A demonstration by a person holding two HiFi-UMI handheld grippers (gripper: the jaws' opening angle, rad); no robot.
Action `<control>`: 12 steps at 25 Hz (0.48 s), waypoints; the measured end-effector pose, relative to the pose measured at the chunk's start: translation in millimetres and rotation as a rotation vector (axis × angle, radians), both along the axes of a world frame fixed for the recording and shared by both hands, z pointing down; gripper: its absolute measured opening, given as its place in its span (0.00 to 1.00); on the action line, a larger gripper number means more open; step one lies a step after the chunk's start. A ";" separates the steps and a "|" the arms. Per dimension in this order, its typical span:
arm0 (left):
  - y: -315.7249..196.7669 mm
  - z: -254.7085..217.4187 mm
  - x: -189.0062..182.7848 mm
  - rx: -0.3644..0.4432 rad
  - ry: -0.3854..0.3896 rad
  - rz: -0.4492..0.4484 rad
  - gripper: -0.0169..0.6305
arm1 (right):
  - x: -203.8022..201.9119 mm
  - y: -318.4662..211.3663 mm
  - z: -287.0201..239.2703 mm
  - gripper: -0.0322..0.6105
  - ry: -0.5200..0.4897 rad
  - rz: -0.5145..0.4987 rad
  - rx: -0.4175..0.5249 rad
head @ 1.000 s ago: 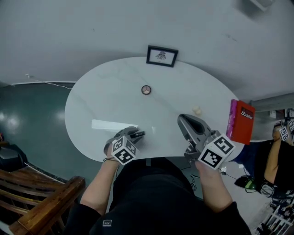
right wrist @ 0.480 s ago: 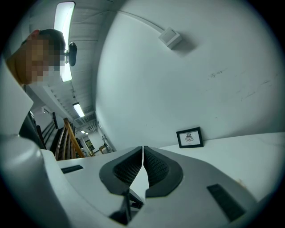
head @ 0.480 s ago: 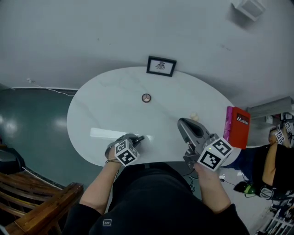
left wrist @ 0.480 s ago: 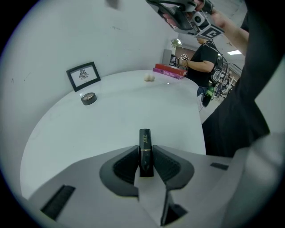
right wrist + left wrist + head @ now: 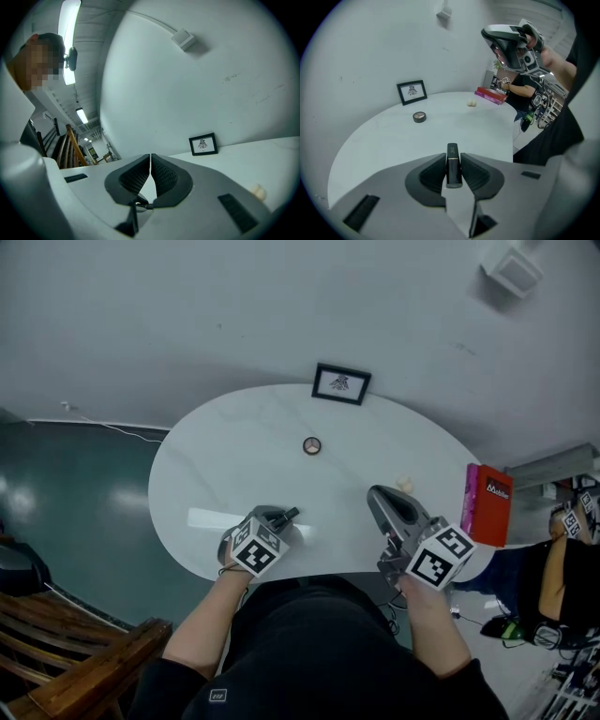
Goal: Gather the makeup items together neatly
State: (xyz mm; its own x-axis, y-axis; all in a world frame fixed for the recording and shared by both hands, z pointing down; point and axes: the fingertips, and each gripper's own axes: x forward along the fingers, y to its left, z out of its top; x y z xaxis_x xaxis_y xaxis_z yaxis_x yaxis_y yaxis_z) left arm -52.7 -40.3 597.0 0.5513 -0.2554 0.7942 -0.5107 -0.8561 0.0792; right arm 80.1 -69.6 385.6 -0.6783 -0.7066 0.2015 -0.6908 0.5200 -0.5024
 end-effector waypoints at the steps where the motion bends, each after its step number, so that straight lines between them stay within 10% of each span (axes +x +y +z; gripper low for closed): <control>1: -3.7 -3.6 -5.0 0.005 0.010 -0.014 0.18 | -5.2 -0.6 -0.8 0.11 0.001 -0.001 0.003; 12: -60.5 -19.0 -60.4 0.045 0.052 -0.180 0.18 | -61.9 -4.4 13.4 0.11 0.009 -0.069 -0.039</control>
